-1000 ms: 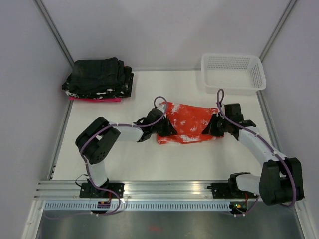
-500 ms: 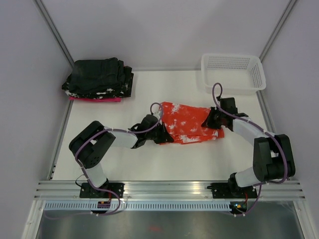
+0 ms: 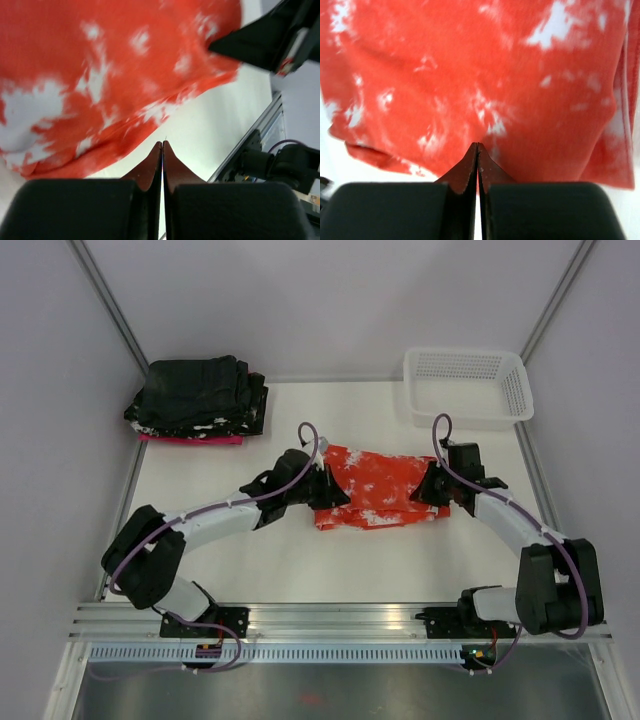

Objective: Fold and stack the trousers
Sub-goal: Fold the trousers, then neatly place the folded trousers to the corner

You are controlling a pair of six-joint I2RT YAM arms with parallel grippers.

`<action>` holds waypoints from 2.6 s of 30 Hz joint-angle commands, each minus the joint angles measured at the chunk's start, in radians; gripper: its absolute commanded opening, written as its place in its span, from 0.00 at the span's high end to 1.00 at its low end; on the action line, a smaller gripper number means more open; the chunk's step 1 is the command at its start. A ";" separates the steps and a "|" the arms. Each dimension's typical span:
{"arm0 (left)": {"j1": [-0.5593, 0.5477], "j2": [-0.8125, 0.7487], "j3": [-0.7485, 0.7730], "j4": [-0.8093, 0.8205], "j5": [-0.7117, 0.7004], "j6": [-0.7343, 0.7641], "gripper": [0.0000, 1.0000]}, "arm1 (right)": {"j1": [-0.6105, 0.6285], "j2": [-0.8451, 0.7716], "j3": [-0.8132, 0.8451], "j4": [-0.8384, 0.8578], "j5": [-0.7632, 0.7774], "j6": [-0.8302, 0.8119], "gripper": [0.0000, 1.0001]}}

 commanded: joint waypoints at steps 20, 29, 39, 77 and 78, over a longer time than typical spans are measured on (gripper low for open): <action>-0.008 0.263 0.060 0.051 -0.019 0.021 0.98 | -0.003 -0.118 -0.126 -0.131 0.103 -0.040 0.98; -0.012 0.185 -0.003 0.043 0.013 0.026 0.98 | -0.003 -0.190 0.025 -0.255 0.074 -0.057 0.95; -0.011 -0.121 0.084 -0.277 -0.162 0.153 0.81 | -0.003 -0.131 0.188 -0.278 0.247 -0.140 0.69; 0.206 0.289 0.074 0.086 0.020 0.075 0.26 | -0.115 0.195 0.036 0.081 0.009 -0.123 0.33; 0.206 0.292 0.069 0.085 0.009 0.072 0.26 | -0.115 0.187 0.017 0.090 0.009 -0.121 0.38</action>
